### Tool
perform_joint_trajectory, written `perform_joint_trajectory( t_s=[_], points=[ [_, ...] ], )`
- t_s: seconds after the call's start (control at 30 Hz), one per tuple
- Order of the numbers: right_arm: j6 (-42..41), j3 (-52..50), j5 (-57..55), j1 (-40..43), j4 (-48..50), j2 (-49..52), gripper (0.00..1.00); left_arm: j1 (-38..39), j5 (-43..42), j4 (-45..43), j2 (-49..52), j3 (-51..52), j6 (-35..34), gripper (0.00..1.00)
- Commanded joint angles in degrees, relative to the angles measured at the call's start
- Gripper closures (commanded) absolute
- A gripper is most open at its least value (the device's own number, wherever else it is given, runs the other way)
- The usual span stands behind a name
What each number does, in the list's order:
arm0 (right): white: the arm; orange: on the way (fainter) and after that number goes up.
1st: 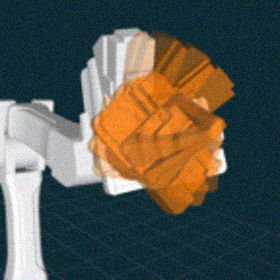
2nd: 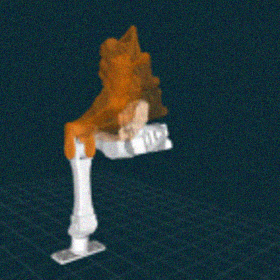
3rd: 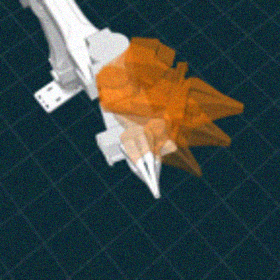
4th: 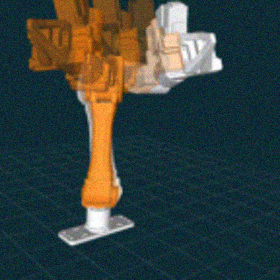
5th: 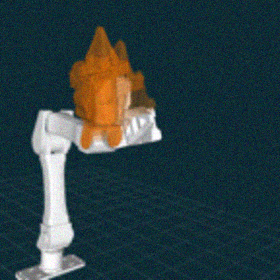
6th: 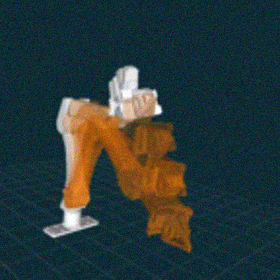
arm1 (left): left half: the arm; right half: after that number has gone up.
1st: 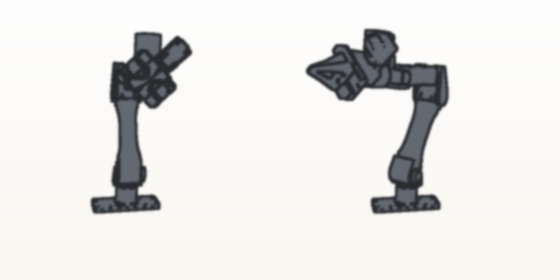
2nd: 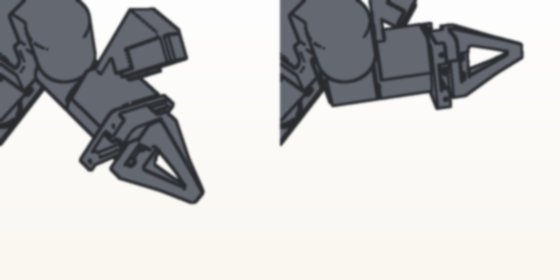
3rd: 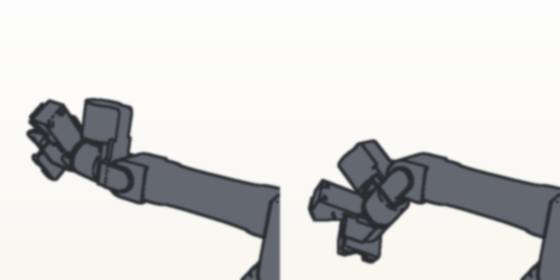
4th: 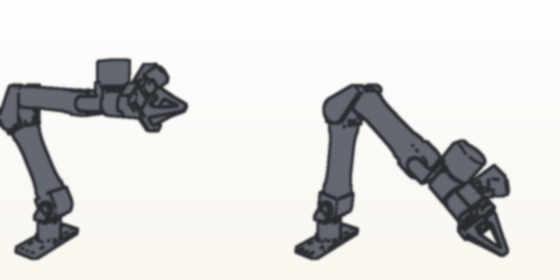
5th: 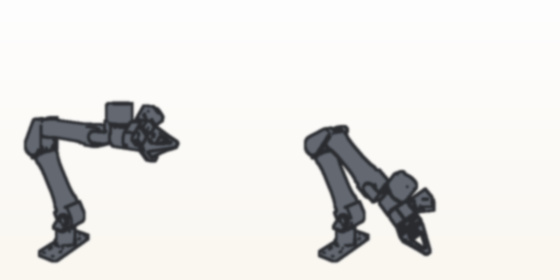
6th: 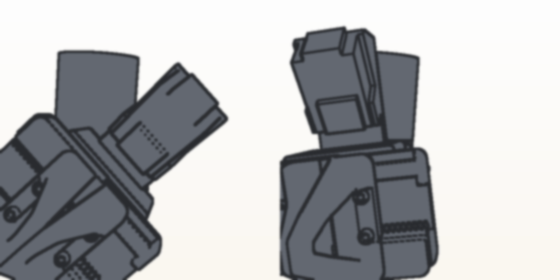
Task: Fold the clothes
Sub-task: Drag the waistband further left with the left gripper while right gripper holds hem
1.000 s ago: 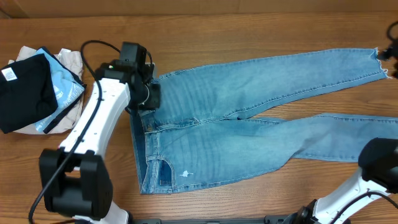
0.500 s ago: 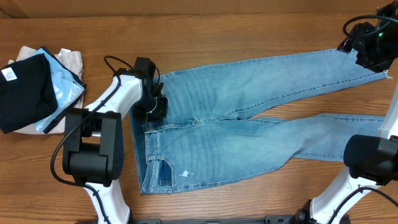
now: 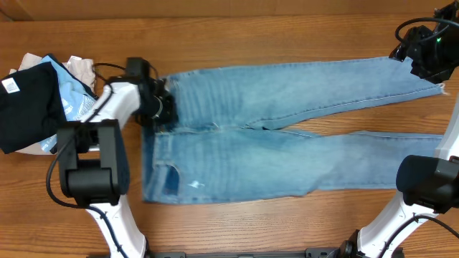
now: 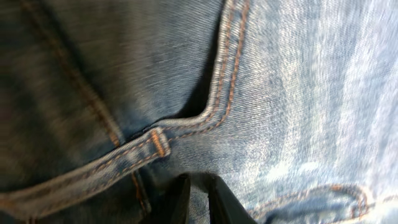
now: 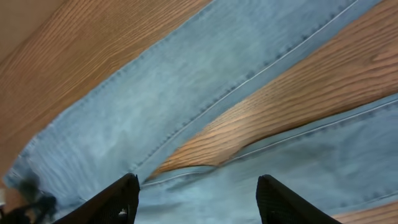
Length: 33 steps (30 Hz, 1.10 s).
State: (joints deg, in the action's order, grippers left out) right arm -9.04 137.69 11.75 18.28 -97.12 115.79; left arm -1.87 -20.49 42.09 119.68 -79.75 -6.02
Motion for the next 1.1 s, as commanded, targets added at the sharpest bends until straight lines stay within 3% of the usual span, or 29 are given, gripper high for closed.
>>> perform_joint_trajectory(
  t_s=[0.0,0.47,0.63,0.73,0.93,1.07],
  points=[
    [0.4,0.8,-0.3,-0.3,0.2,-0.6,0.35,-5.0,11.3,-1.9,5.6,-0.9,-0.8,0.83],
    [1.9,0.8,-0.3,-0.3,0.7,-0.6,0.33,-9.3,15.1,0.0,5.6,-16.3,-1.9,0.8],
    [1.9,0.7,-0.3,-0.1,1.1,-0.6,0.2,-9.4,13.2,5.9,5.6,-20.2,-1.0,0.83],
    [1.9,0.7,-0.3,0.2,1.4,-0.6,0.0,-8.2,10.3,11.8,5.1,-23.7,1.7,0.88],
    [1.8,0.6,-0.3,1.1,1.4,-0.6,0.0,-4.0,10.7,20.3,2.6,-30.9,3.2,0.86],
    [1.6,-0.2,-0.3,1.8,1.1,-0.6,0.0,-2.1,10.8,24.3,0.3,-33.6,1.2,0.78]
  ],
)
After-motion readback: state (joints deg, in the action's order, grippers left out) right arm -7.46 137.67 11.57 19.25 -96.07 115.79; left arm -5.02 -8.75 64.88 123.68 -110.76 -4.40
